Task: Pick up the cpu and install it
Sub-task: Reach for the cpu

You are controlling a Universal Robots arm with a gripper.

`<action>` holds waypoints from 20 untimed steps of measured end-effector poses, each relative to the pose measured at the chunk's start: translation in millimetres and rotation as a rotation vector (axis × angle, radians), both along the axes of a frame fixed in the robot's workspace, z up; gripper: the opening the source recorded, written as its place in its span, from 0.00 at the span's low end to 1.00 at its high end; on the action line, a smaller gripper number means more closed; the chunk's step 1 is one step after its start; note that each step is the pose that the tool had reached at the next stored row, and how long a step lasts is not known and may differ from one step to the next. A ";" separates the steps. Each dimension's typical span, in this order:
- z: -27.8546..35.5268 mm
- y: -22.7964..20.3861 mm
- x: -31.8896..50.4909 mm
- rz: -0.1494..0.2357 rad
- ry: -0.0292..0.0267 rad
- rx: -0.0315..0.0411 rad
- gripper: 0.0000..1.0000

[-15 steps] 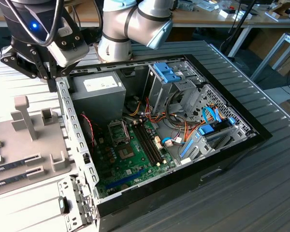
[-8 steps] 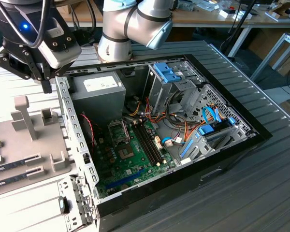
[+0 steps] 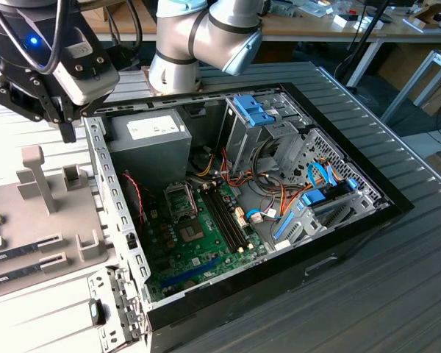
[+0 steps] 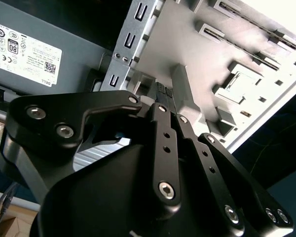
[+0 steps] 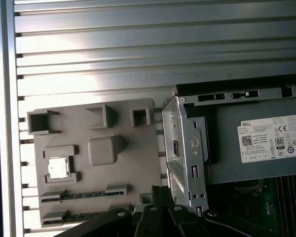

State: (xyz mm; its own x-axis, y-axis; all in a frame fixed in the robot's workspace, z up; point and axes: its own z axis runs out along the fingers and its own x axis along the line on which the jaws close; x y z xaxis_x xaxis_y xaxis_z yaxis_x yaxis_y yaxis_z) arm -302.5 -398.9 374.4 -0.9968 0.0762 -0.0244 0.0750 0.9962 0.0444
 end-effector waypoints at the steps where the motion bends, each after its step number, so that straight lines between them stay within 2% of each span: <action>1: -0.1 0.0 -0.1 0.000 0.0000 0.0000 0.10; 20: -2.1 0.0 -5.1 0.000 0.0000 0.0000 0.10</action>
